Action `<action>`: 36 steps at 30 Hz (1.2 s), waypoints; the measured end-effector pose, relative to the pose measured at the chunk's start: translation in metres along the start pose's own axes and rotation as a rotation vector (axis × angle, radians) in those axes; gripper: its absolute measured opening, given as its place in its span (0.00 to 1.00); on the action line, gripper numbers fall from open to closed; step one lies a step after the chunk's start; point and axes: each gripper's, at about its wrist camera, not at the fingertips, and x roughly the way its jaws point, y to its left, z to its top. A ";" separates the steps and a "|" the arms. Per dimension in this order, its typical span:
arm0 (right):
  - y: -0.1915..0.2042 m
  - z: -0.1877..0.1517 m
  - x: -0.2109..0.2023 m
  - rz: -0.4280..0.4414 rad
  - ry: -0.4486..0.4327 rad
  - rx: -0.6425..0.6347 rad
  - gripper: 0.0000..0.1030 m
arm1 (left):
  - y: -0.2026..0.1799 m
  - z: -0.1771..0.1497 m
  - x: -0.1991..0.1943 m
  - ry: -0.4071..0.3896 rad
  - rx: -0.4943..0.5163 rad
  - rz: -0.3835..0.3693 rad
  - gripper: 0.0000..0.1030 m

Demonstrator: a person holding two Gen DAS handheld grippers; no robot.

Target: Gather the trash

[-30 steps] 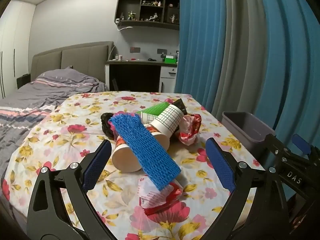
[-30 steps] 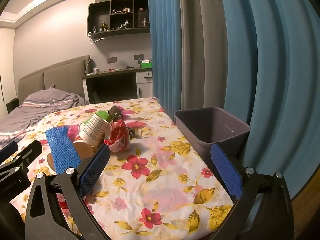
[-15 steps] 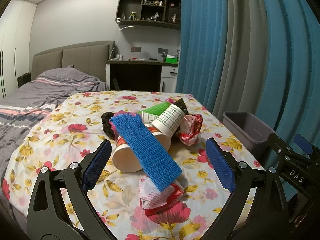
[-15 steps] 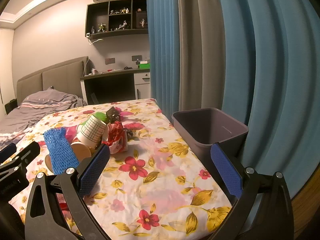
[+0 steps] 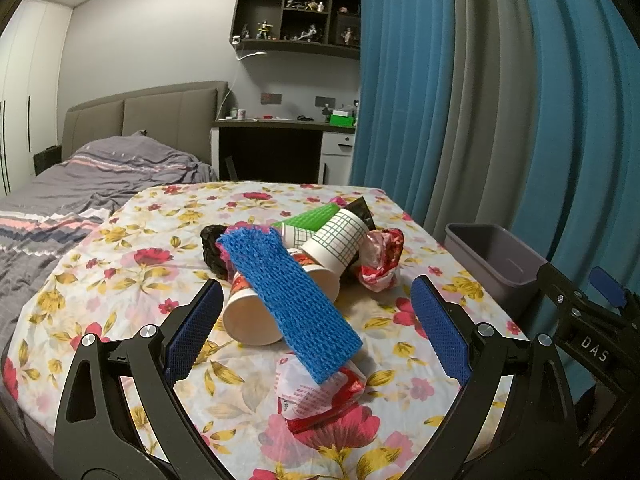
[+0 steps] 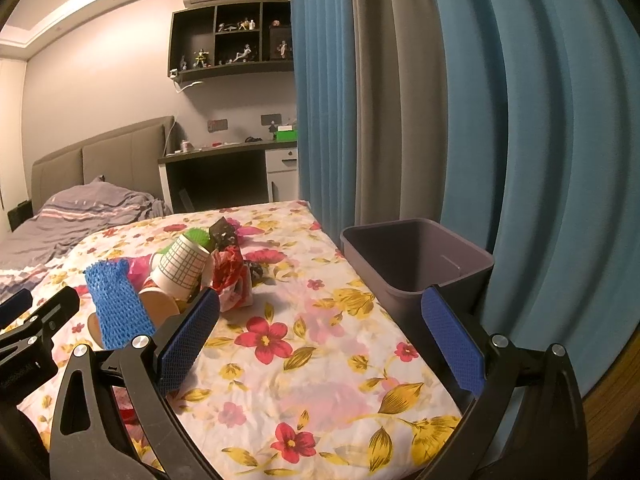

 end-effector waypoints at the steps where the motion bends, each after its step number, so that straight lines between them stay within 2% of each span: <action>1: 0.000 0.000 0.001 0.000 0.000 0.000 0.95 | 0.000 0.000 0.000 0.000 0.001 0.001 0.91; 36: -0.001 0.000 0.001 -0.005 -0.007 -0.002 0.95 | 0.000 0.000 0.000 0.000 0.000 0.002 0.91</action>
